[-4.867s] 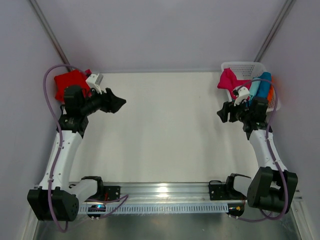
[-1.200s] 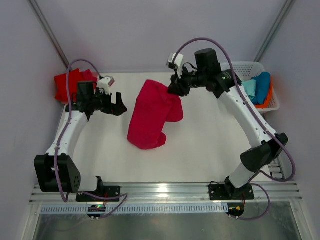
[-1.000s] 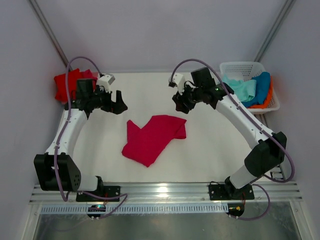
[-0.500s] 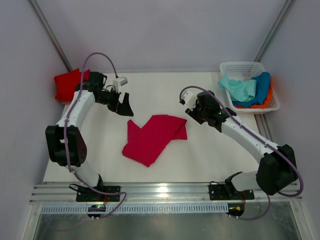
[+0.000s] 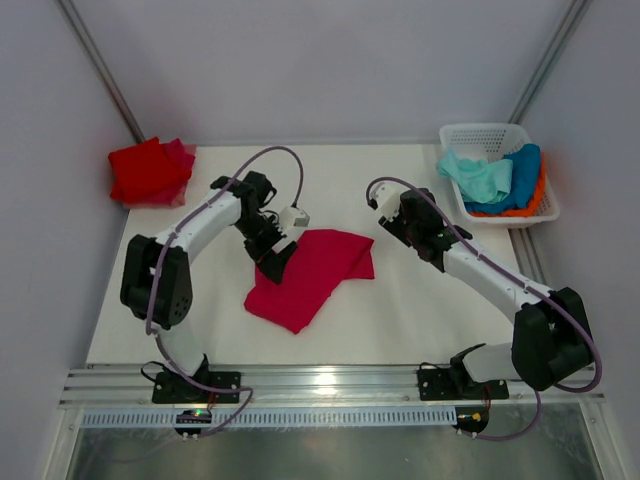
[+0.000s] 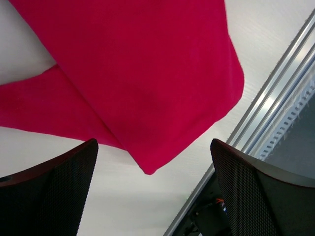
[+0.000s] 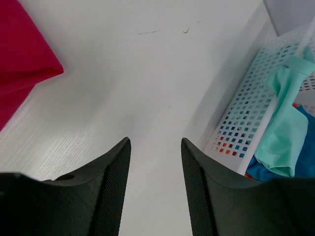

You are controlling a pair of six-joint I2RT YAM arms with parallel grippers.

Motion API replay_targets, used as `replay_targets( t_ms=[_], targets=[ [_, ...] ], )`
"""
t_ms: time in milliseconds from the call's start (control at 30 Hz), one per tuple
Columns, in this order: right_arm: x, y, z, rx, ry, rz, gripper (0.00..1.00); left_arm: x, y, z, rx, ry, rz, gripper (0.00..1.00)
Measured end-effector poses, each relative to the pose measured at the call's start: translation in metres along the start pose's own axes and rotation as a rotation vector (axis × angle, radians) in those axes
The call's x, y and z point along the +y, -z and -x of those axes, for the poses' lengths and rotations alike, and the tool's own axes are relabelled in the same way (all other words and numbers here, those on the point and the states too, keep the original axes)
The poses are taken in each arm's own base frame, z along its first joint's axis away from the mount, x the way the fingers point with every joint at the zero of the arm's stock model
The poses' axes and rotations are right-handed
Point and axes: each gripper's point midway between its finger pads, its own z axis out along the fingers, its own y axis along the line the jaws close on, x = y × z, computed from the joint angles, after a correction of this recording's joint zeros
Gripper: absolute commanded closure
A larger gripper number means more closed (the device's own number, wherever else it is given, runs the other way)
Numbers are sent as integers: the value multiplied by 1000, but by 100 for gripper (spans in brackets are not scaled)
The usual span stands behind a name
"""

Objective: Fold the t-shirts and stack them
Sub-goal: Move the tshirt to the center of the board, then flatten the tshirt out

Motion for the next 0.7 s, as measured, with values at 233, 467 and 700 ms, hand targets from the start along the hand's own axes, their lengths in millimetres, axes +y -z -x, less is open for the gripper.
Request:
replay_targets(
  t_ms=[233, 467, 700],
  targets=[
    [-10, -1, 1, -4, 19, -54, 50, 8, -51, -22, 202, 4, -31, 1],
    [-11, -3, -4, 13, 36, -69, 49, 9, -79, -23, 254, 0, -48, 100],
    [-11, -6, -9, 27, 54, -78, 50, 26, -80, 2, 242, 27, -9, 100]
  ],
)
